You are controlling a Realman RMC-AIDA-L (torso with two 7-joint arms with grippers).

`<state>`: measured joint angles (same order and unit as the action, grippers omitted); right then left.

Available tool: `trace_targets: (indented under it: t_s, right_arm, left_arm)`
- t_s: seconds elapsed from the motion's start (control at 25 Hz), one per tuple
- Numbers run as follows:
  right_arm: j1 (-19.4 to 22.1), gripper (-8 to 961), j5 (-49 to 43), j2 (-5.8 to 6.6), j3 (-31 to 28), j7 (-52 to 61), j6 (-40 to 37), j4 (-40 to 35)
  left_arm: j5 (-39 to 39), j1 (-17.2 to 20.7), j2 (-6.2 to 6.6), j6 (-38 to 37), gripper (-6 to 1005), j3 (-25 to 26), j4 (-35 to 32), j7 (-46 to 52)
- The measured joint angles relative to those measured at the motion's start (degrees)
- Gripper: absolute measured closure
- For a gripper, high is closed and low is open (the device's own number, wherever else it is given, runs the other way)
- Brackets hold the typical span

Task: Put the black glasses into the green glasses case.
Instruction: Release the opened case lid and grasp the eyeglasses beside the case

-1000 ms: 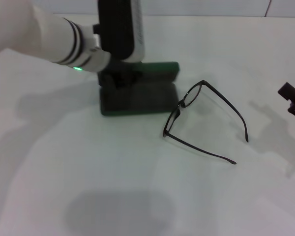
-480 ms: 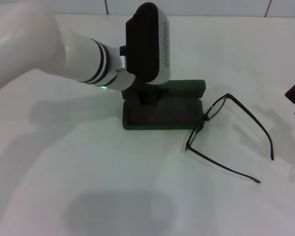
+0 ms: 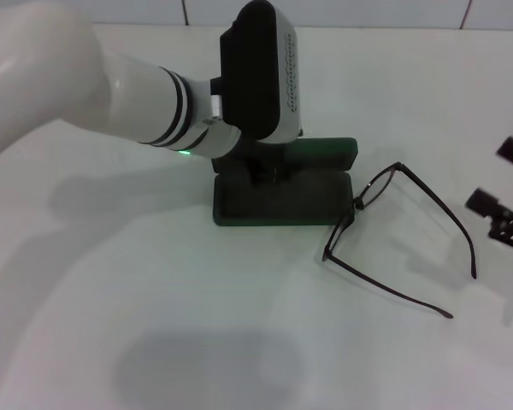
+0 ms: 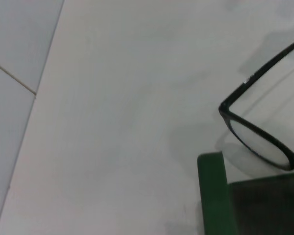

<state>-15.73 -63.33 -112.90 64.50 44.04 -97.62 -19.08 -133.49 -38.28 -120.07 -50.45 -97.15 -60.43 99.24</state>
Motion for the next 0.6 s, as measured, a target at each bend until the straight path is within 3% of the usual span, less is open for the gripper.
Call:
trace_targets:
  t_s: [0.16,0.28,0.44,0.6]
  right_arm:
    - [-1.6,143,-7.2,1.11,0.0,4.3,3.0,-6.3]
    - [-2.9,151,-15.8,2.08,-0.3,11.8,6.5,-16.6]
    - [-7.7,167,-28.5,3.63,-0.3,25.6,8.5,-30.5]
    - [-17.0,183,-43.4,4.64,0.1,39.8,5.1,-38.2]
  left_arm:
    - [2.4,2.6,0.13,-2.6,664,1.2,-5.1,0.1]
    - [6.5,7.1,0.16,-5.0,530,4.2,-13.3,0.7]
    - [17.7,15.9,0.16,-5.6,529,8.9,-24.9,1.8]
    - [34.9,25.5,0.23,-6.9,533,13.4,-30.5,0.4]
